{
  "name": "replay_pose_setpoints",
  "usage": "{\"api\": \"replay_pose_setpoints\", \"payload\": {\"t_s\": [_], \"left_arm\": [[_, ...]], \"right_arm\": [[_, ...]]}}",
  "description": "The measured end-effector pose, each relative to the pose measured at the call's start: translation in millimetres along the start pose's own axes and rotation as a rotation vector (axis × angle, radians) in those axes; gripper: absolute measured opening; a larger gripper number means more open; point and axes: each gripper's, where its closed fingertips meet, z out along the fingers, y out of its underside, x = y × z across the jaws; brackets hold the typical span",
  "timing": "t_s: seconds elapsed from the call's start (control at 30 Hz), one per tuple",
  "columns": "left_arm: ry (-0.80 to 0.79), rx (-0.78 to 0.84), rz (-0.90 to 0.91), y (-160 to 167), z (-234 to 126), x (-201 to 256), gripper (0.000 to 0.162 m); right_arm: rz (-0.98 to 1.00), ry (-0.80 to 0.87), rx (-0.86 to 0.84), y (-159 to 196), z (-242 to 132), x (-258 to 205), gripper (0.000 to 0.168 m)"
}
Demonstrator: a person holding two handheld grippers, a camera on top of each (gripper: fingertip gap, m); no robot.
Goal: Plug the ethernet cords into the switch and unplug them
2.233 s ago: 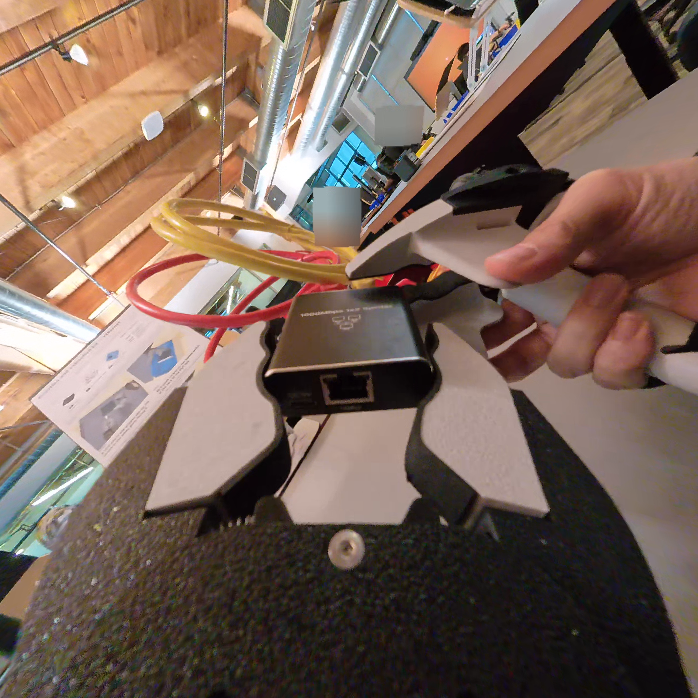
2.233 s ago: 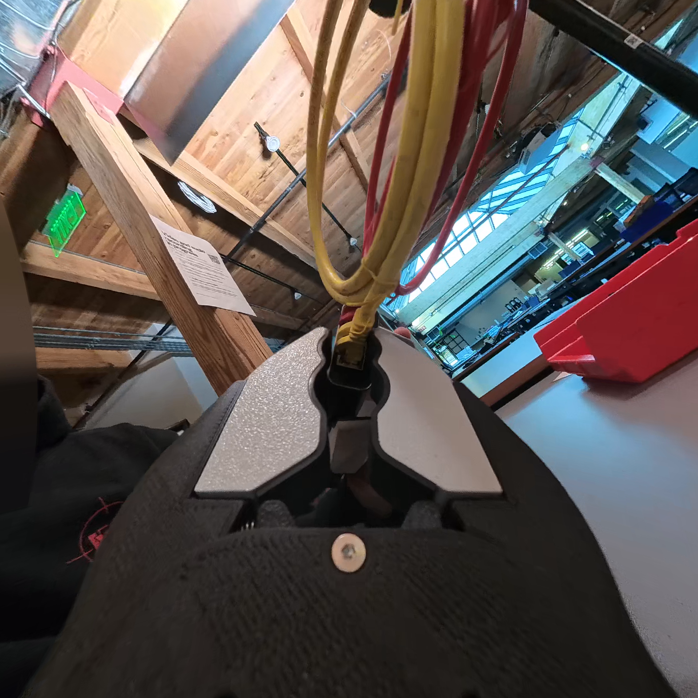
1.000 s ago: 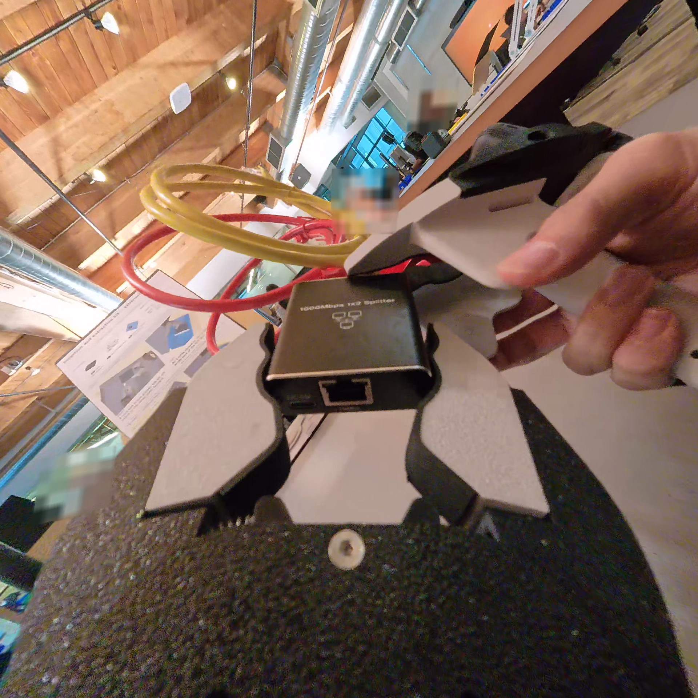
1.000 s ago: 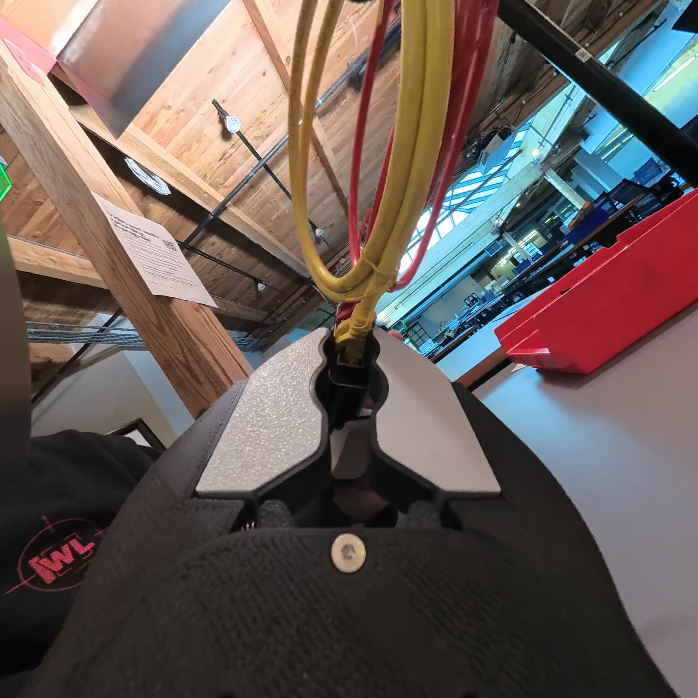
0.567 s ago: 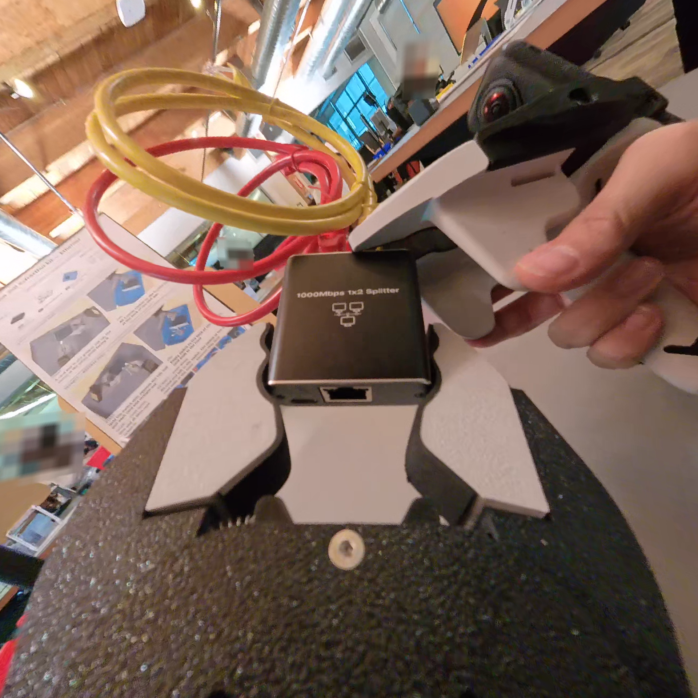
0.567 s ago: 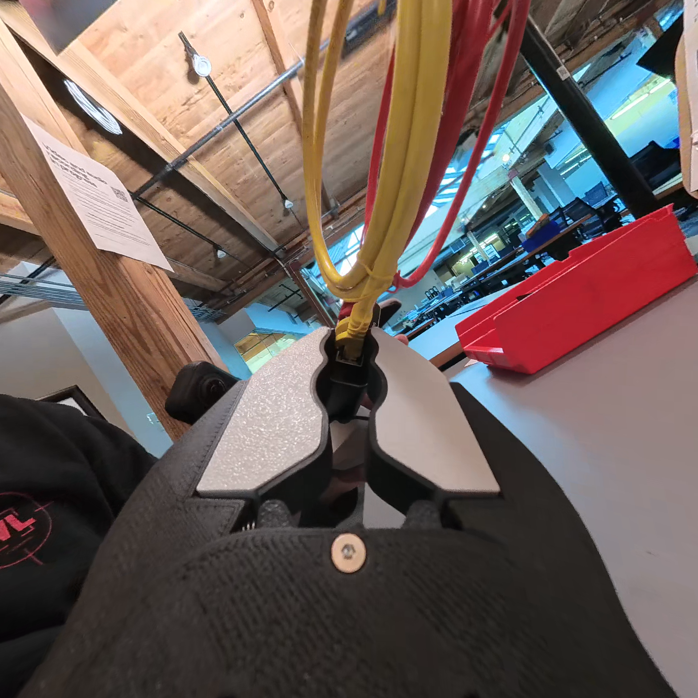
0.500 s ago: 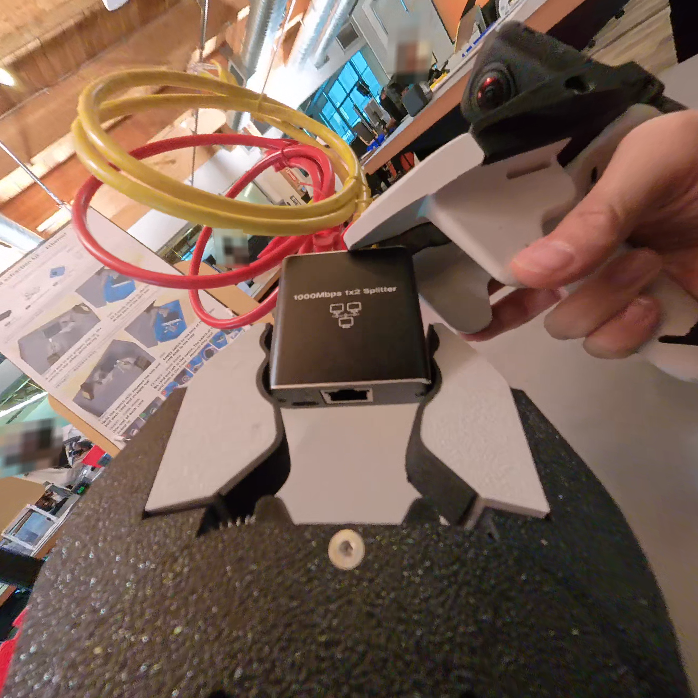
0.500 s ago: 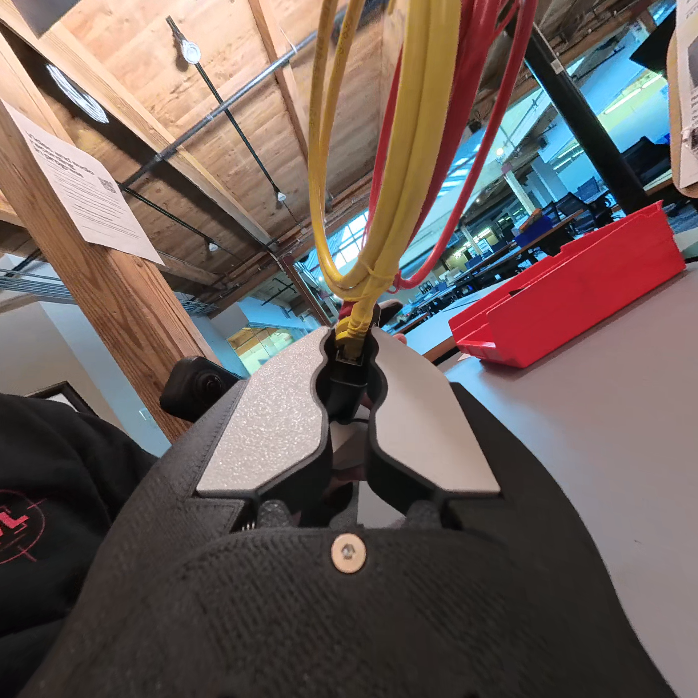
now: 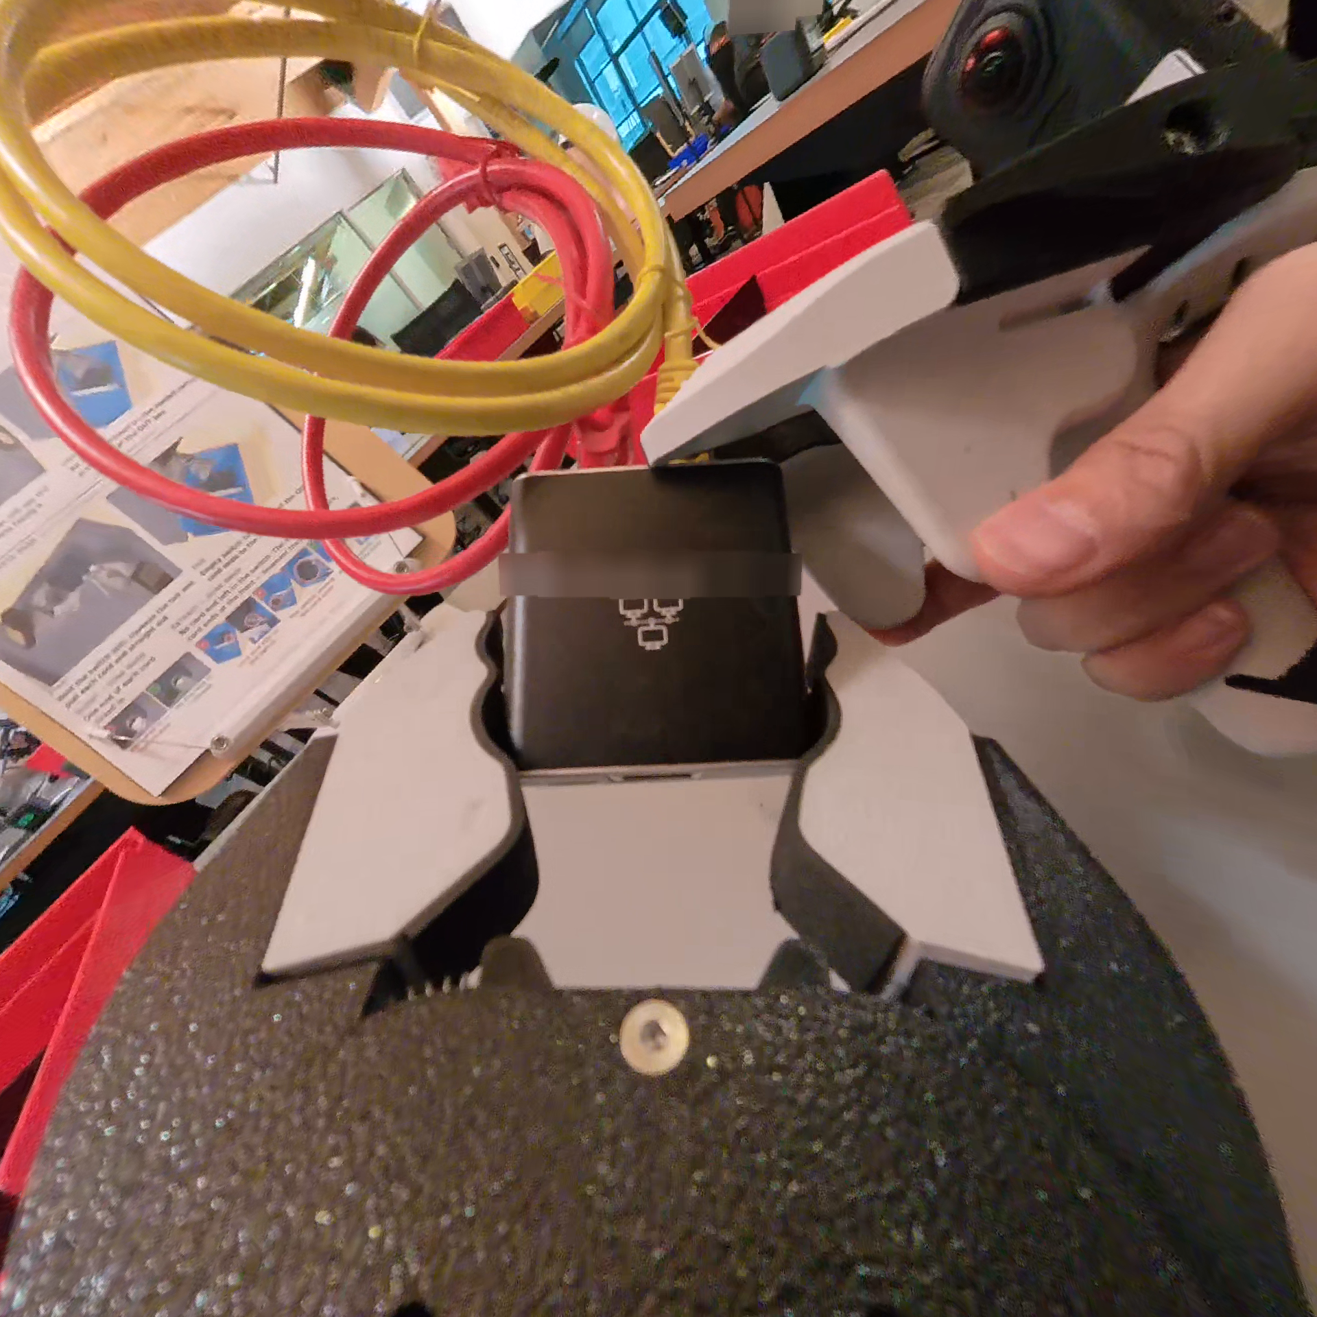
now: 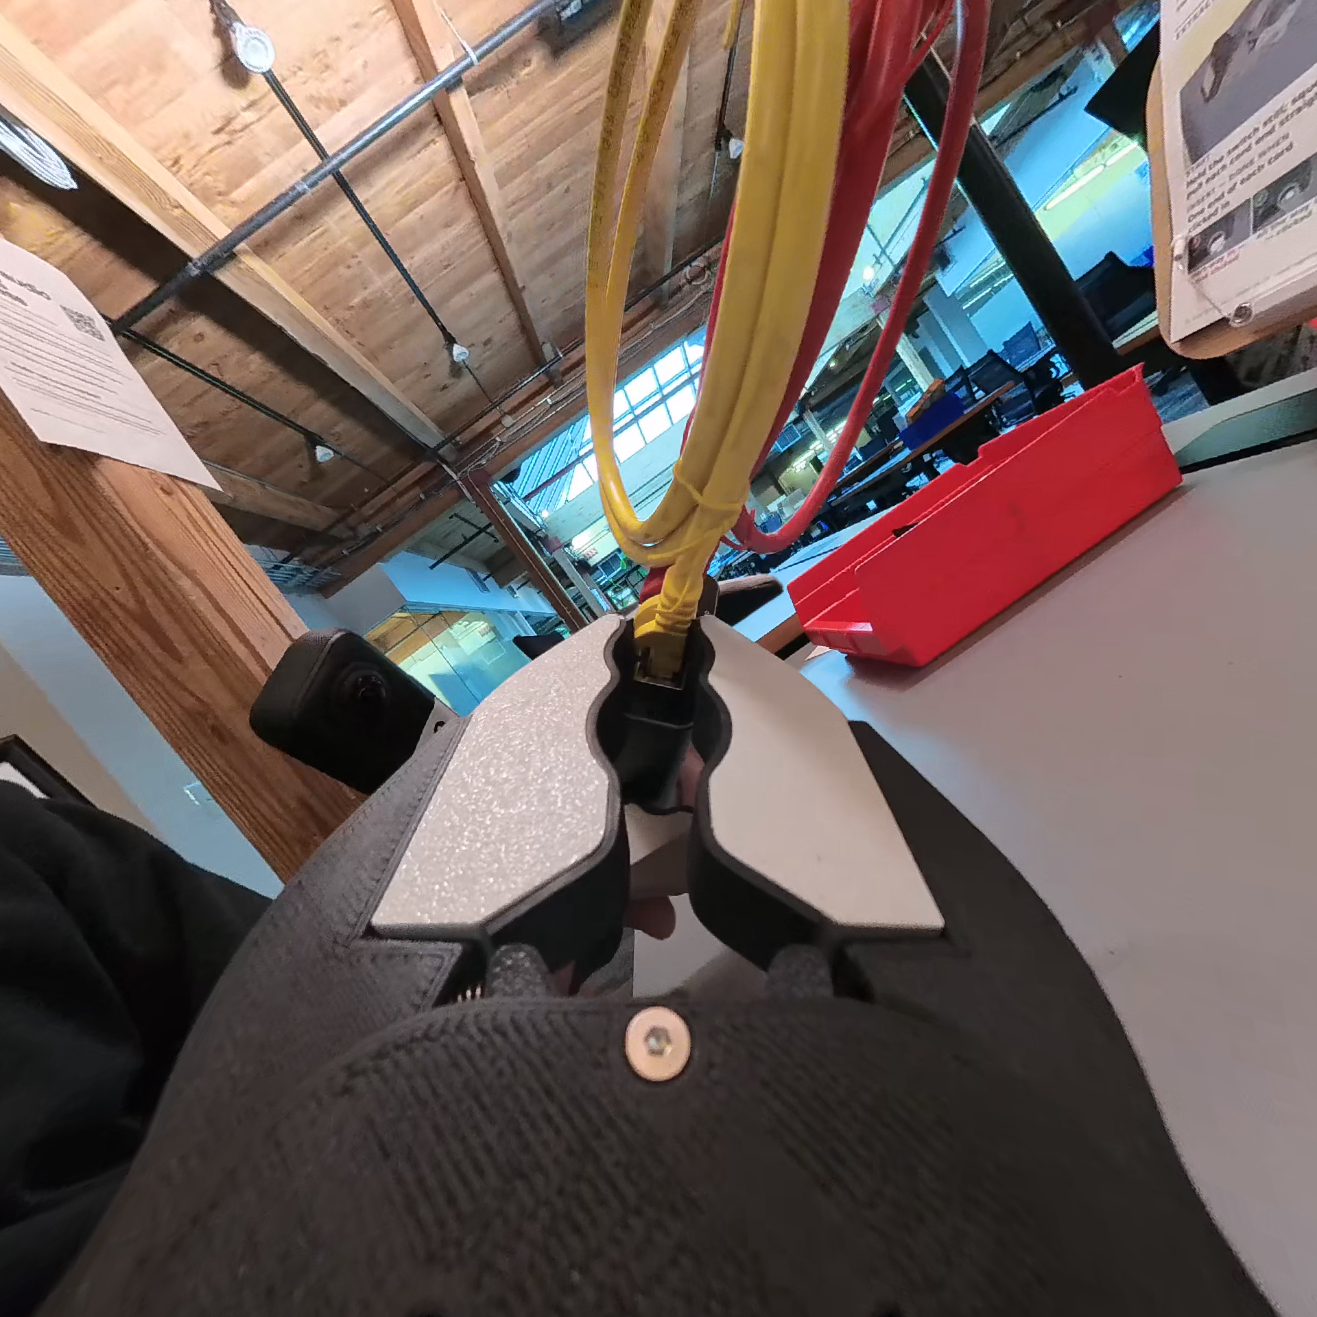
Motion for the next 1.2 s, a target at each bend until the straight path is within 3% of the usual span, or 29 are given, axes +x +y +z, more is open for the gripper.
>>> {"api": "replay_pose_setpoints", "payload": {"t_s": [0.53,0.87,1.2], "left_arm": [[-0.059,-0.156,0.068,17,3,-4,0.078],[-0.181,-0.107,0.223,4,-3,-17,0.077],[-0.173,-0.027,0.165,-7,-6,-15,0.077]], "right_arm": [[0.115,0.004,0.037,0,-1,9,0.016],[0.092,-0.077,0.072,-7,1,-5,0.016],[0.107,-0.159,0.081,-10,1,-15,0.026]]}}
